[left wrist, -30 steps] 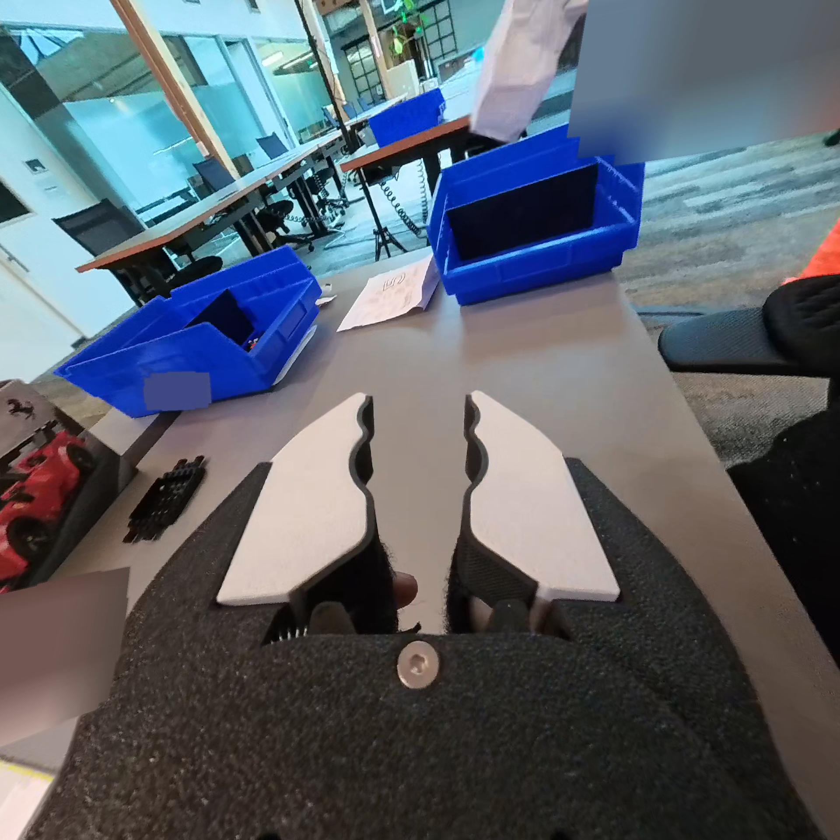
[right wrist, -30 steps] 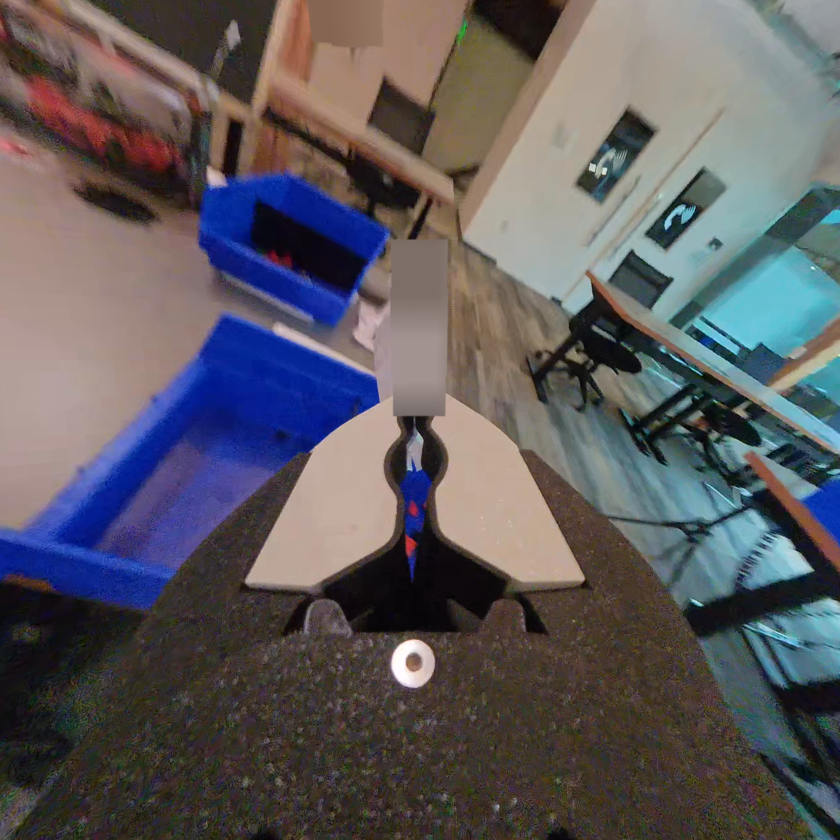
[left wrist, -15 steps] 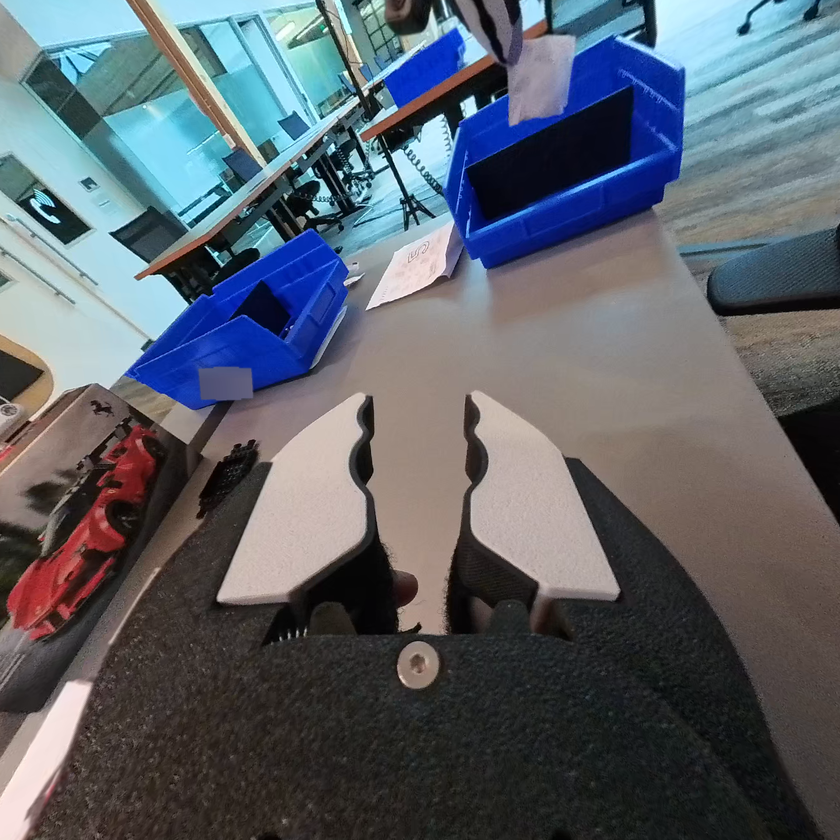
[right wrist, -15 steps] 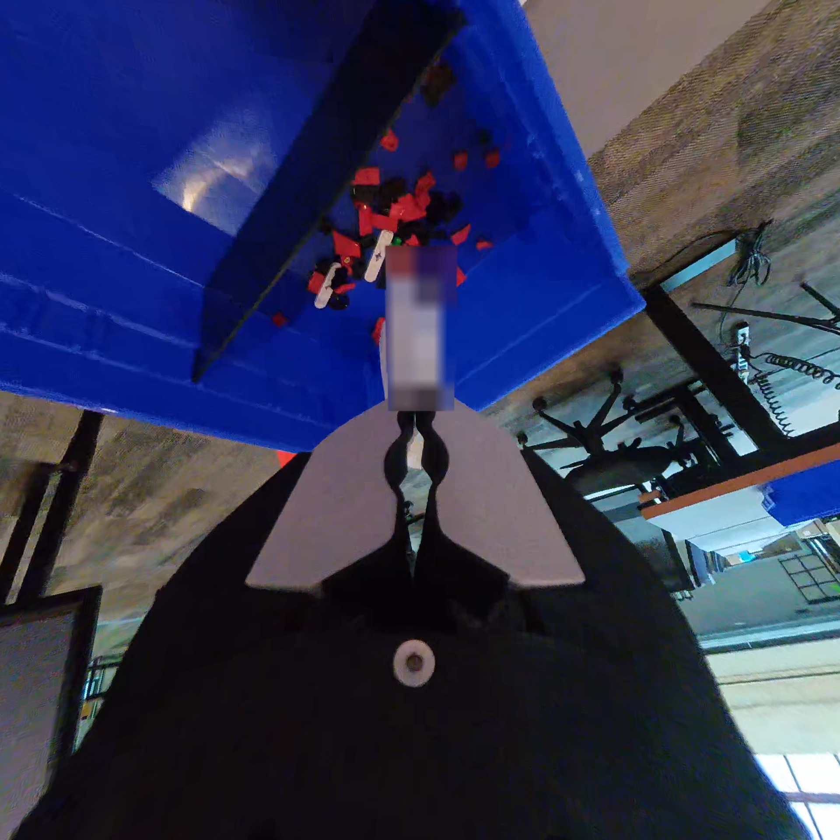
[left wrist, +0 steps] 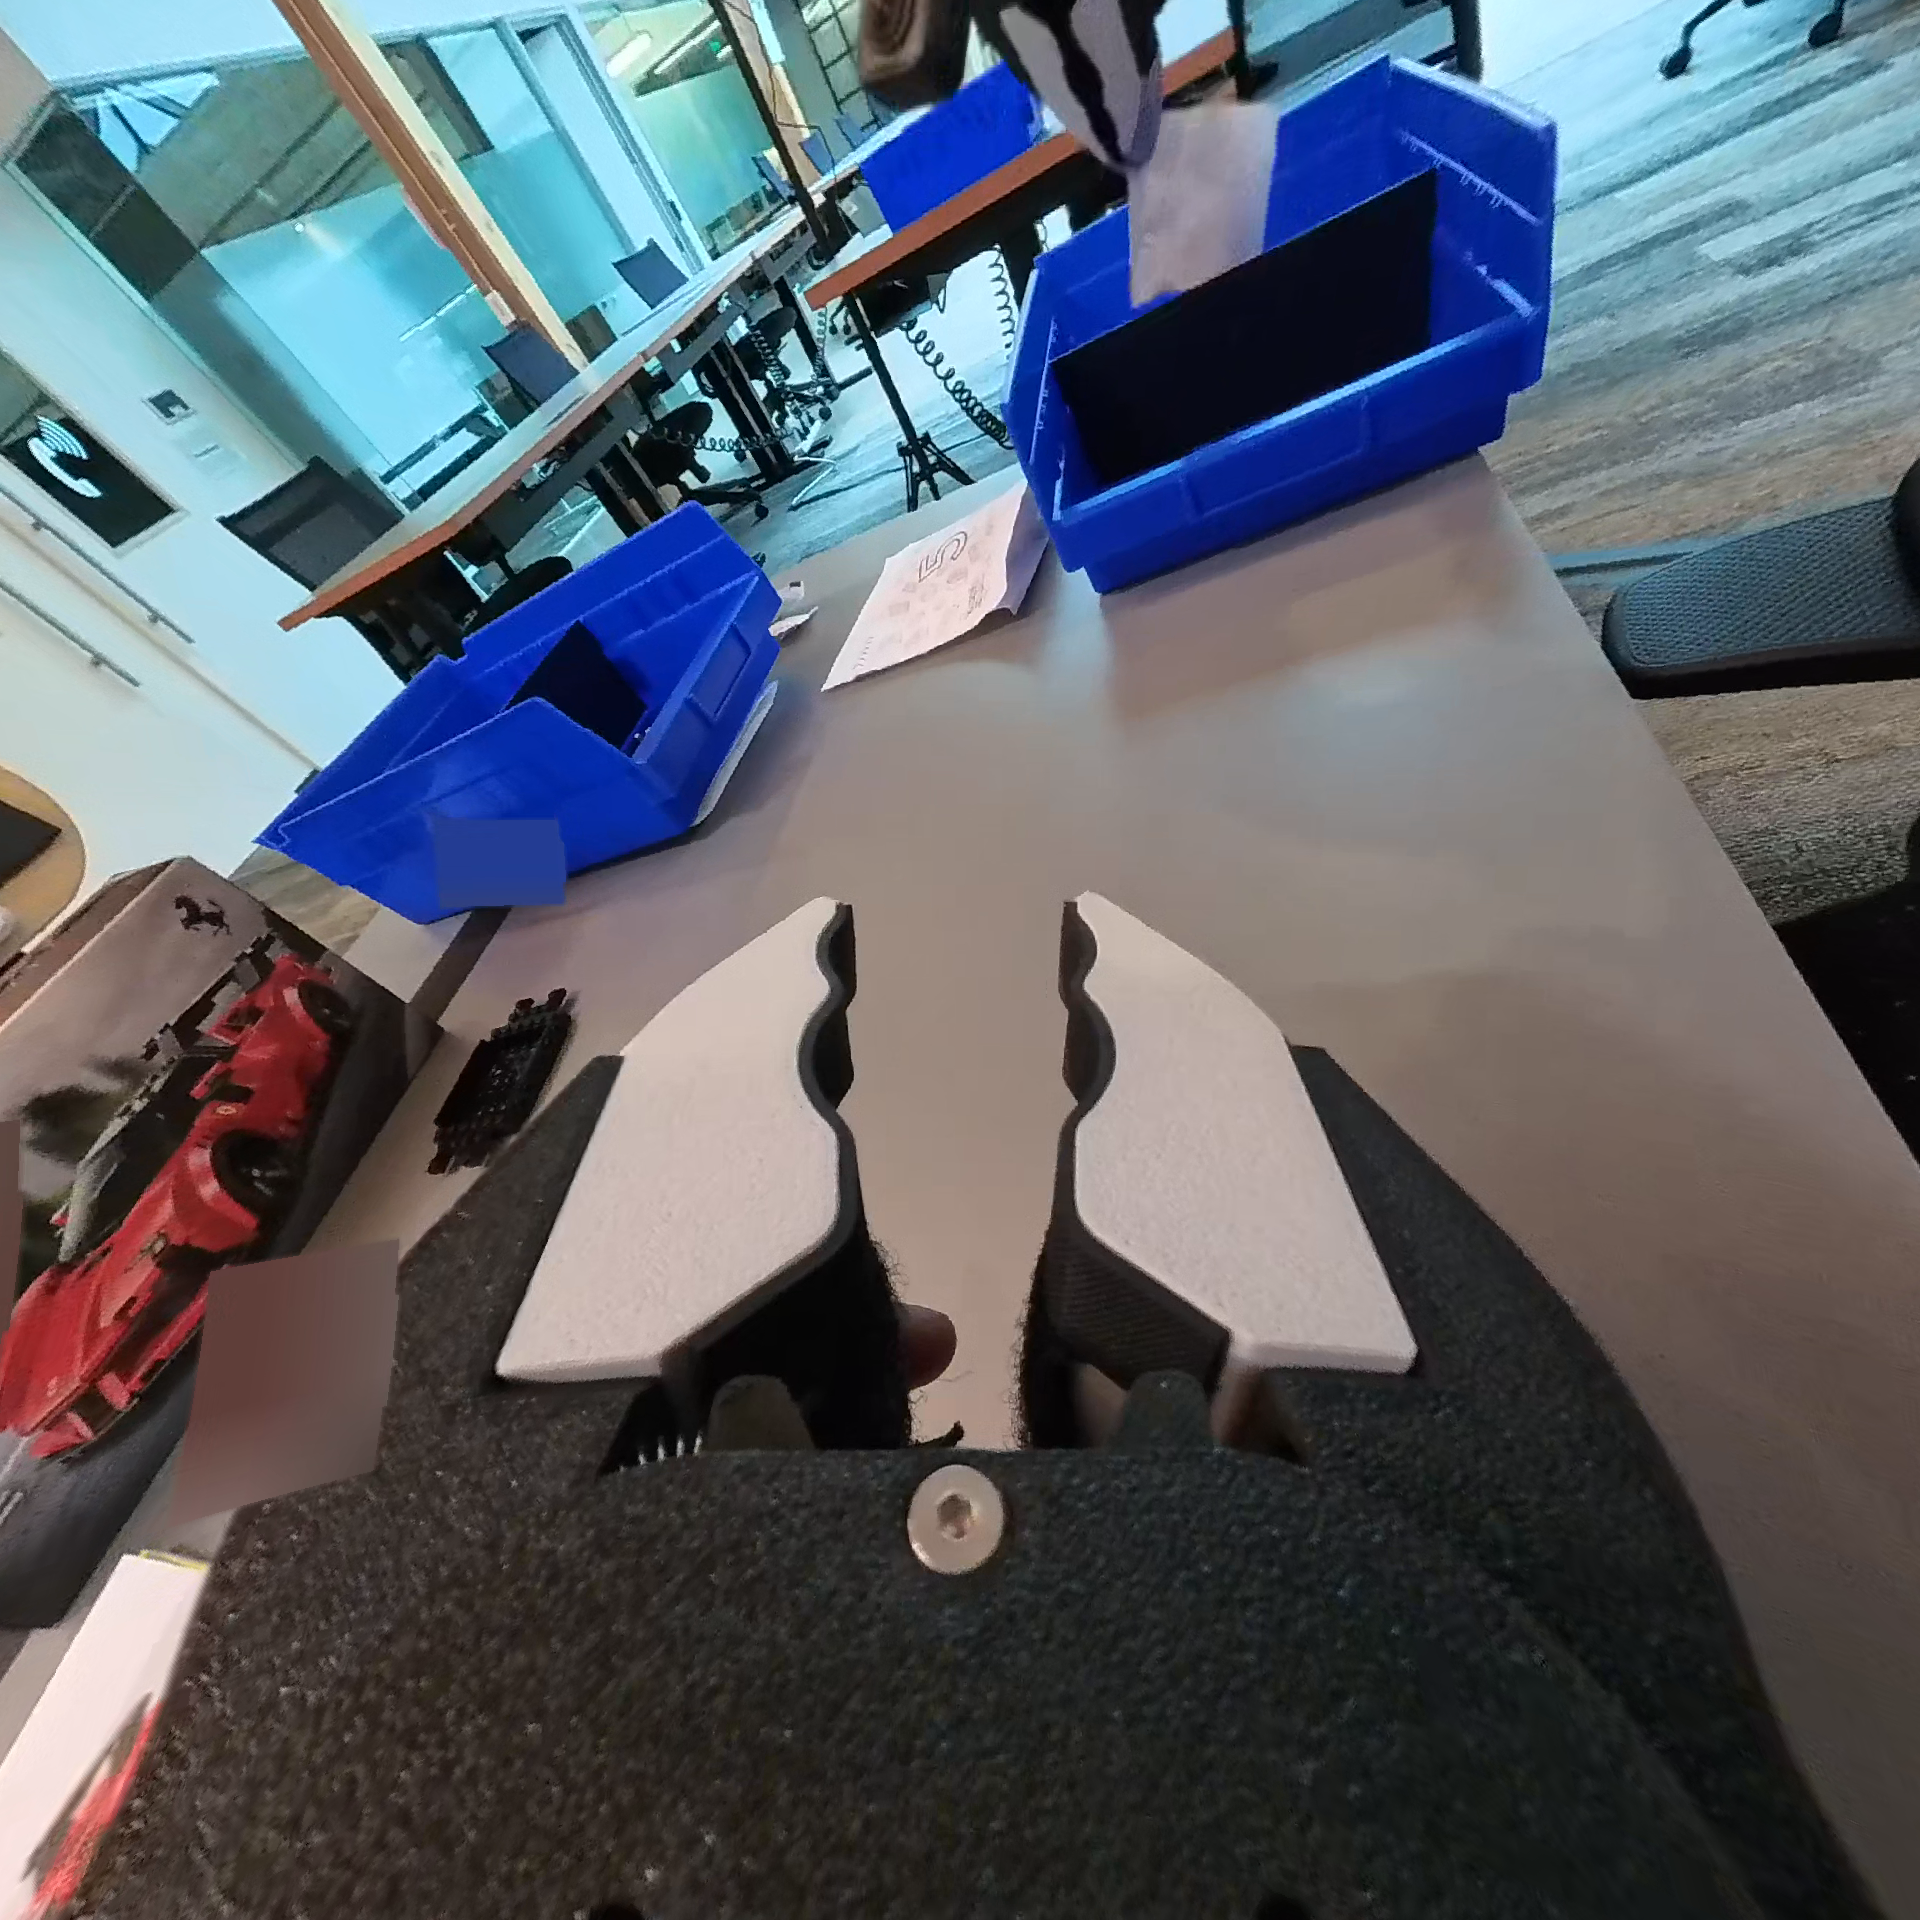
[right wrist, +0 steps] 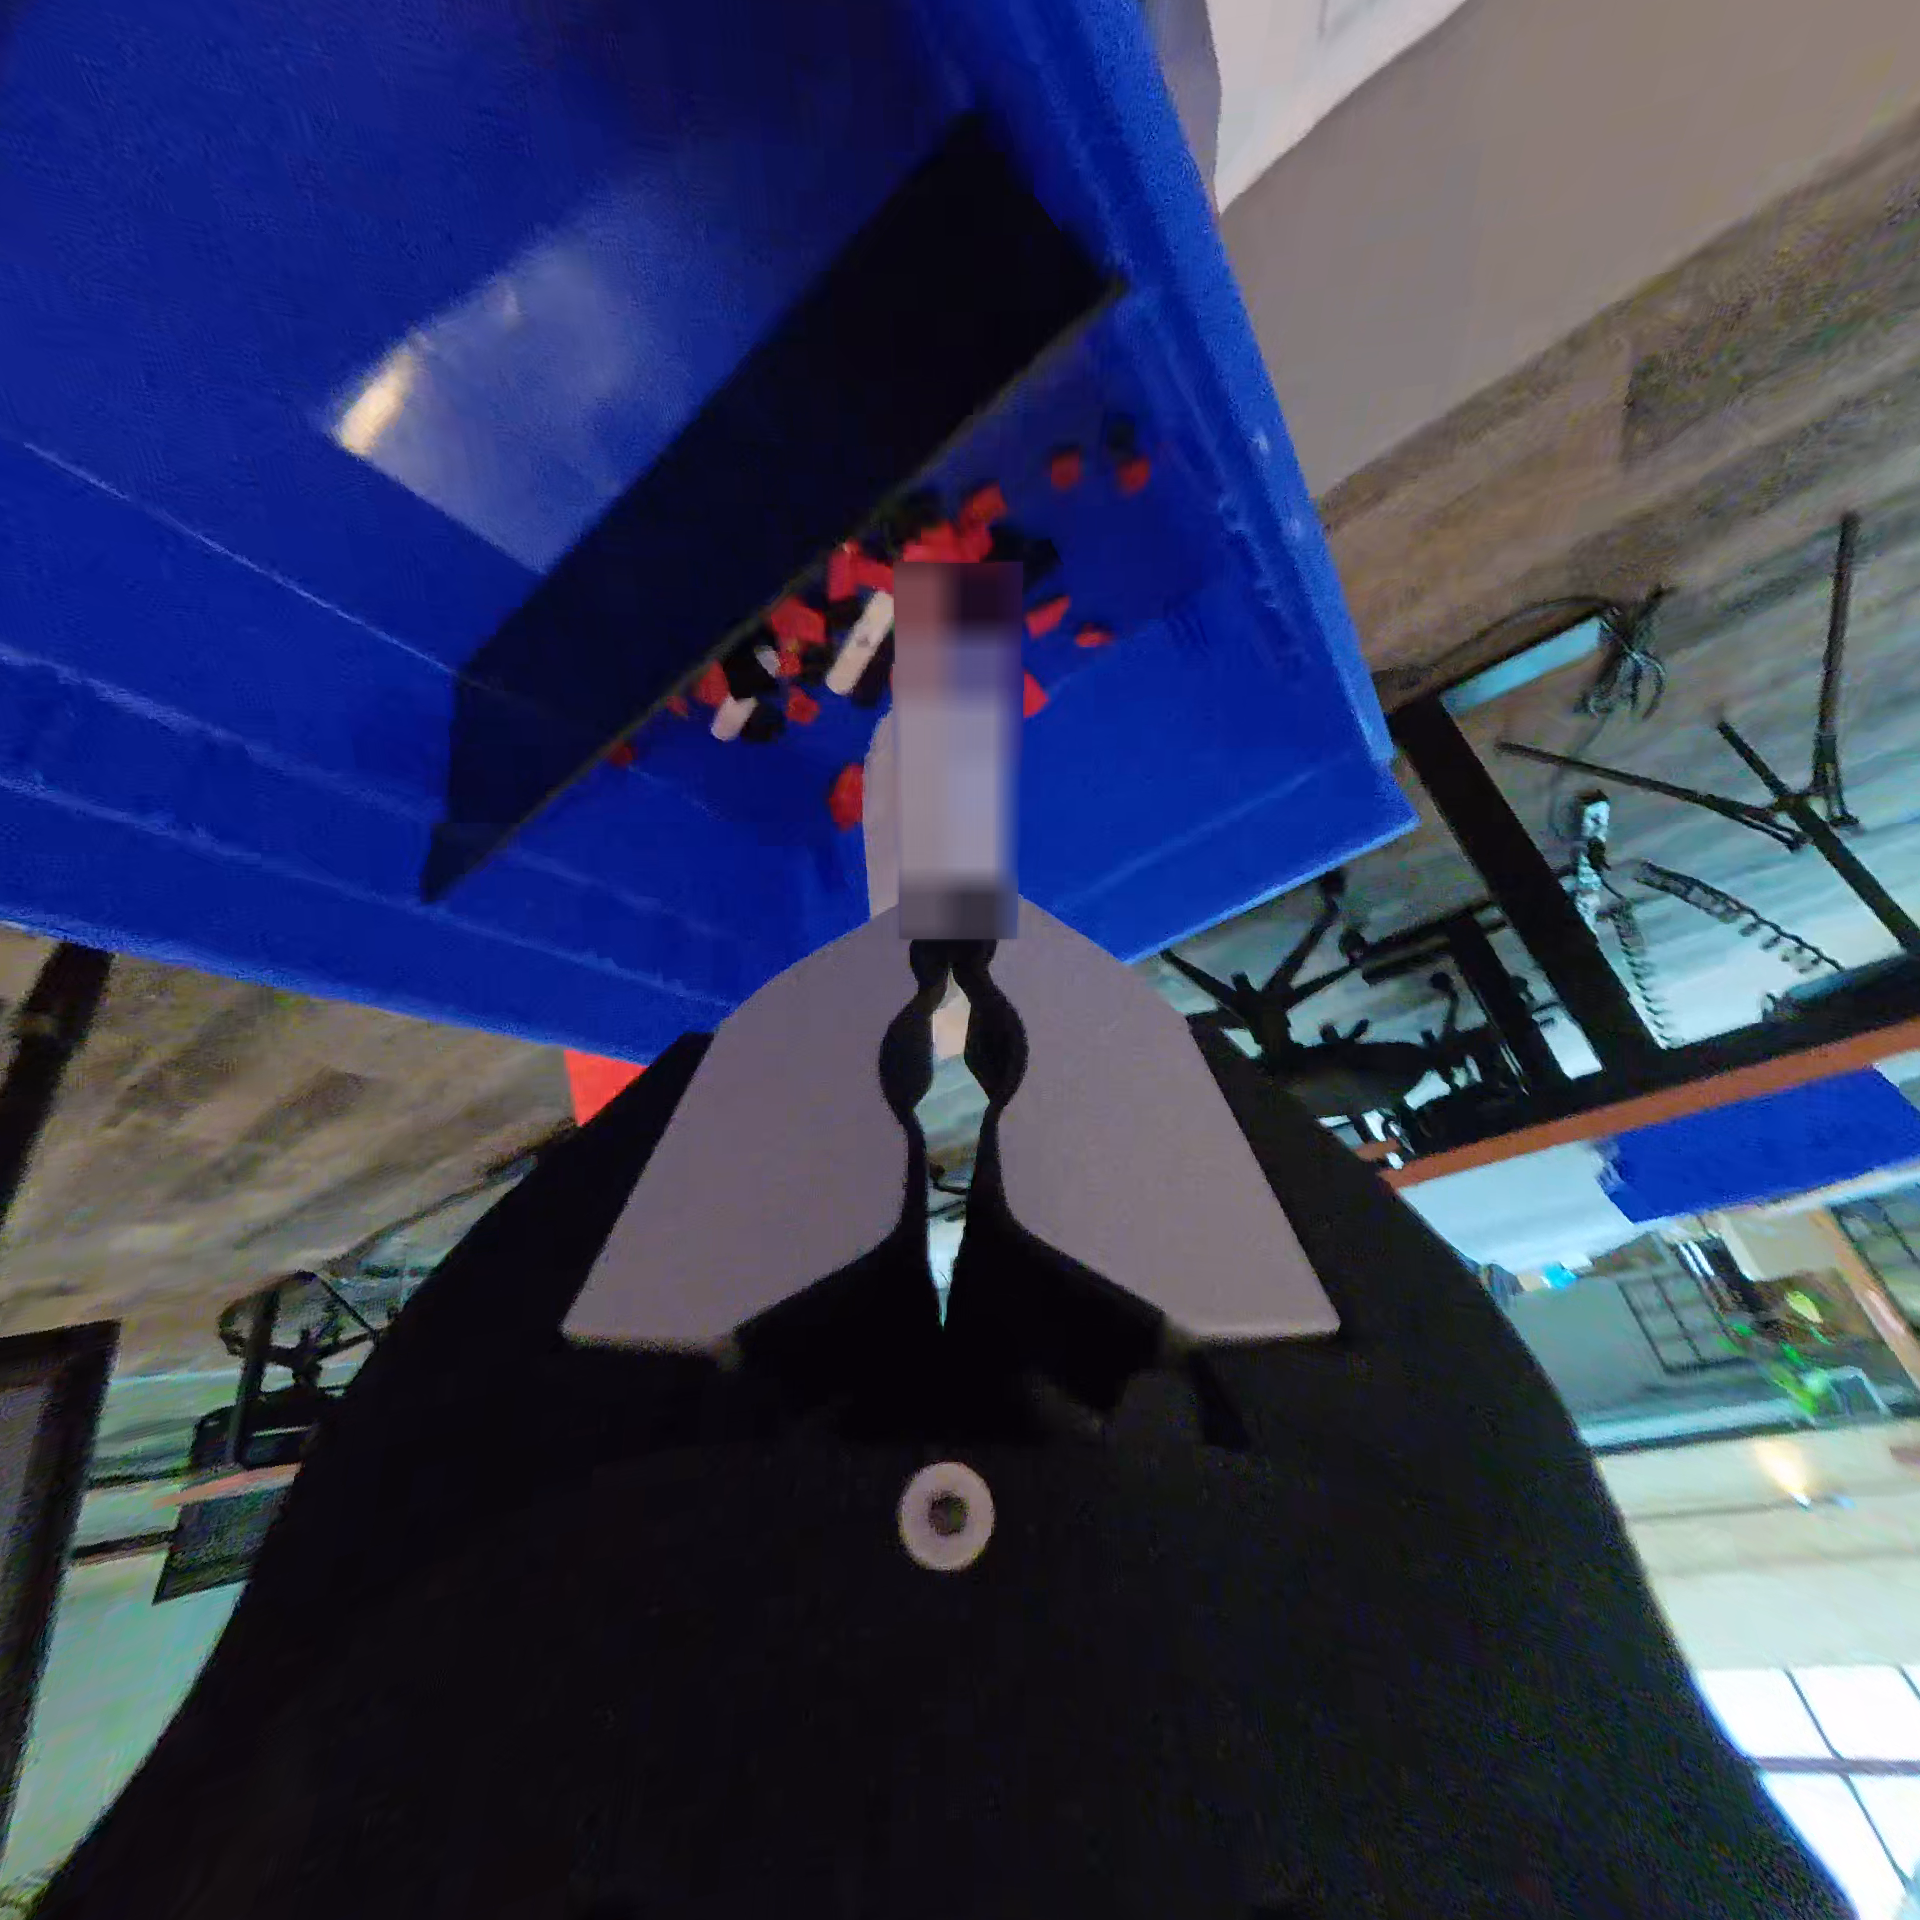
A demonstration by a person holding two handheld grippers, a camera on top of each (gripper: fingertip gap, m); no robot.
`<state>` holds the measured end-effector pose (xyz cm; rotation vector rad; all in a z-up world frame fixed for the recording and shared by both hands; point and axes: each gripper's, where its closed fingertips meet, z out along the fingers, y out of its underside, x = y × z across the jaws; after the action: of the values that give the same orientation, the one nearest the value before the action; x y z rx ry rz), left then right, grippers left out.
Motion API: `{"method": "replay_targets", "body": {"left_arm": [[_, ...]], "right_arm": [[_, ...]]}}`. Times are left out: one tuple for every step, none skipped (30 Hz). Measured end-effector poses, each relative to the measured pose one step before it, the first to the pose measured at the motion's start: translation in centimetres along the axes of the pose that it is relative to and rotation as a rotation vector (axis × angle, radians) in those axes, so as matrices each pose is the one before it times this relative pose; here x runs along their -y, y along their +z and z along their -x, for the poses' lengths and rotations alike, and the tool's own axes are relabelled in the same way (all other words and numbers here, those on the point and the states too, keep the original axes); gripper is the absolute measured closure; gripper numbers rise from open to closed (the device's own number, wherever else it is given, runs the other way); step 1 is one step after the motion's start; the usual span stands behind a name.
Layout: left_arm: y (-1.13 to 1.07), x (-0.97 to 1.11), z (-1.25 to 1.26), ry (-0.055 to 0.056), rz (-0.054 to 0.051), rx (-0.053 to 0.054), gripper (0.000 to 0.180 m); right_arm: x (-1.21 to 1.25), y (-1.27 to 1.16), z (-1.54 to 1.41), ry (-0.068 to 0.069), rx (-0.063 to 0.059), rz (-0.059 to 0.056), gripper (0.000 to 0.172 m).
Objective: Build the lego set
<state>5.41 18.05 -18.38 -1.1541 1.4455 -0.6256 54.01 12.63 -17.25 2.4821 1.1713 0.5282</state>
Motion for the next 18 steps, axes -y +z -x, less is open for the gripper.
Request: {"method": "replay_targets", "body": {"left_arm": [[-0.035, -0.052, 0.064, 0.0007, 0.0038, 0.0027, 0.144], [-0.022, -0.091, 0.091, 0.0001, 0.0040, 0.0040, 0.143], [-0.006, -0.112, 0.109, -0.0003, 0.0024, 0.0046, 0.144], [0.011, -0.097, 0.071, -0.0025, 0.0007, 0.0015, 0.144], [0.029, -0.052, 0.021, -0.0050, -0.0011, -0.0017, 0.144], [0.051, 0.009, 0.015, -0.0060, -0.0039, -0.0015, 0.144], [0.071, 0.048, -0.003, -0.0036, -0.0044, -0.0014, 0.144], [0.095, 0.033, -0.056, 0.0004, -0.0021, -0.0032, 0.144], [0.132, 0.022, -0.086, 0.0018, 0.0004, -0.0051, 0.144], [0.145, 0.021, -0.098, 0.0036, 0.0009, -0.0051, 0.144], [0.135, 0.047, -0.068, 0.0053, 0.0008, -0.0014, 0.144], [0.111, 0.073, -0.094, 0.0045, 0.0002, -0.0023, 0.144], [0.051, 0.091, -0.124, 0.0031, -0.0015, -0.0035, 0.144], [0.008, 0.077, -0.099, 0.0039, -0.0010, -0.0016, 0.144], [-0.042, 0.039, -0.031, 0.0044, 0.0029, 0.0008, 0.144], [-0.096, 0.008, 0.046, 0.0026, 0.0033, 0.0043, 0.144], [-0.140, 0.044, 0.095, -0.0010, -0.0009, 0.0066, 0.144], [-0.147, 0.057, 0.071, -0.0050, -0.0050, 0.0041, 0.144]], "right_arm": [[-0.394, -0.112, -0.315, 0.0004, -0.0197, 0.0046, 0.171], [0.220, -0.297, -0.043, 0.0214, 0.0031, -0.0492, 0.171], [-0.008, -0.324, -0.104, 0.0198, -0.0061, -0.0395, 0.172], [-0.424, -0.209, -0.193, 0.0073, -0.0173, -0.0090, 0.172], [-0.584, 0.008, -0.017, -0.0040, -0.0133, 0.0098, 0.172], [-0.564, 0.028, 0.113, -0.0234, -0.0131, 0.0117, 0.172], [-0.518, -0.193, -0.290, -0.0177, -0.0447, 0.0119, 0.172], [-0.107, -0.163, -0.113, -0.0169, -0.0315, 0.0045, 0.172], [0.550, 0.336, 0.882, -0.0557, 0.0224, -0.0003, 0.172], [0.384, 0.687, 0.997, -0.0919, 0.0231, 0.0455, 0.171], [-0.222, 0.427, 0.162, -0.0960, -0.0192, 0.0959, 0.171], [0.145, -0.142, -0.467, -0.0370, -0.0269, 0.0376, 0.171], [0.950, -0.341, -0.387, 0.0333, 0.0132, -0.0445, 0.171], [1.128, -0.026, 0.055, 0.0212, 0.0378, -0.0481, 0.171], [-0.179, 0.313, -0.201, -0.0455, -0.0088, 0.0499, 0.171], [-0.553, -0.125, -0.836, -0.0318, -0.0545, 0.0512, 0.171], [0.819, -0.663, -0.585, 0.0618, -0.0054, -0.0890, 0.171], [1.339, -0.459, 0.079, 0.0865, 0.0484, -0.1190, 0.171]]}}
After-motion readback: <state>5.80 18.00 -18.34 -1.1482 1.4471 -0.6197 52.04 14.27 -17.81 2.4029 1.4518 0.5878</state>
